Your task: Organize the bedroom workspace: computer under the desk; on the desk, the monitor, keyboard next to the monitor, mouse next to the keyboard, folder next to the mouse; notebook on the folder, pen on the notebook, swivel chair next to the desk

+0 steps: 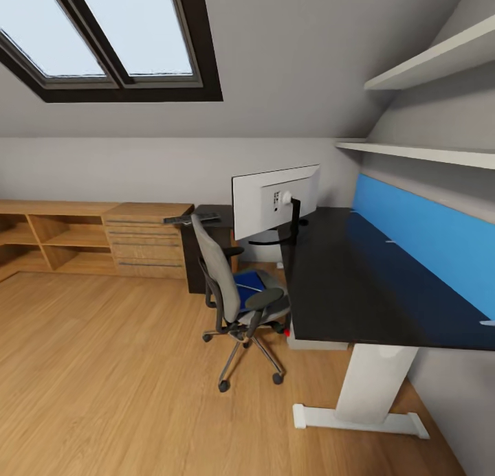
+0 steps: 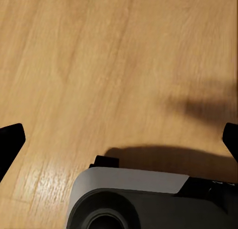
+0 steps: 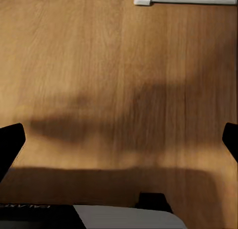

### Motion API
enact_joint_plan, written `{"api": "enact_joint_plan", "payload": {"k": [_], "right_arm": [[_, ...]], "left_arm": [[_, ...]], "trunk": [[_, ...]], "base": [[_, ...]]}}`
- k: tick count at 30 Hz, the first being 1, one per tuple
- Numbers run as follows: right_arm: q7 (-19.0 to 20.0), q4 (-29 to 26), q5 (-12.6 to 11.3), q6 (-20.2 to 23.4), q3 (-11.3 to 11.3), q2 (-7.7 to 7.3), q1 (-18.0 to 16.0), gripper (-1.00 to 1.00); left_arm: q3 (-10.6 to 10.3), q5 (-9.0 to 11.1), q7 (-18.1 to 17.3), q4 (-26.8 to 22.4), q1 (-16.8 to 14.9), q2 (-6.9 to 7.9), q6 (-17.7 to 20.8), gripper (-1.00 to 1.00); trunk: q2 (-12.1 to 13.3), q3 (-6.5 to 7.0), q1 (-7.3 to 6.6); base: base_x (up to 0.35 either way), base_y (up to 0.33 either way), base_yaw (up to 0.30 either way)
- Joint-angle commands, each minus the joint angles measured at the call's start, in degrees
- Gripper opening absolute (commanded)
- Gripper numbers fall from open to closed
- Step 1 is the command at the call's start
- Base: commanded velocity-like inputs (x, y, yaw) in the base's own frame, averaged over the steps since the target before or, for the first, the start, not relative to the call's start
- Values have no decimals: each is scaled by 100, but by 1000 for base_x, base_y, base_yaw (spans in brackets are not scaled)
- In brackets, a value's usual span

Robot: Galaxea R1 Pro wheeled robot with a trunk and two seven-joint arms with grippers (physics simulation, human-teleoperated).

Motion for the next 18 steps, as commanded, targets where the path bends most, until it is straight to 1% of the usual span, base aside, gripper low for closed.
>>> {"api": "enact_joint_plan", "payload": {"k": [1,4,6,9,10,12,13,16,17,18], "right_arm": [[-27,-124,2,-20,-3,0,0,100],[-129,-365,0,-26,-9,4,0,100],[-220,-521,1,-32,-9,10,0,100],[-283,-673,5,-38,-5,28,-7,100],[-299,-776,4,-42,-3,40,-11,100],[-309,-934,2,-44,0,61,-14,100],[-317,-1115,2,-46,1,93,-15,100],[-329,-1373,-12,-45,0,131,-17,100],[-336,-1522,-32,-40,-2,148,-17,100],[-338,-1591,-44,-38,-2,155,-17,100]], "left_arm": [[-6,24,-7,-16,3,4,1,100],[-10,26,-17,-50,3,5,39,100],[-12,24,-20,-163,3,-10,66,100],[-12,16,1,-488,3,-15,91,100],[-13,14,15,-728,3,-10,101,100],[-13,16,25,-1013,3,-5,128,100],[-13,17,31,-1323,3,-1,214,100],[-13,22,40,-1814,3,-1,517,100],[-13,24,47,-2159,3,-1,830,100],[-13,26,49,-2331,3,-1,1008,100]], "trunk": [[-2,-4,0],[-2,-4,0],[-83,-40,44],[-203,-94,110],[-243,-112,132],[-323,-148,176],[-363,-166,198],[-484,-220,264],[-524,-238,286],[-564,-256,308]], "base": [[4,-2,0],[3,-1,0],[1,0,0],[0,0,0],[0,0,0],[0,0,0],[0,0,0],[0,0,0],[0,0,0],[0,0,0]]}}
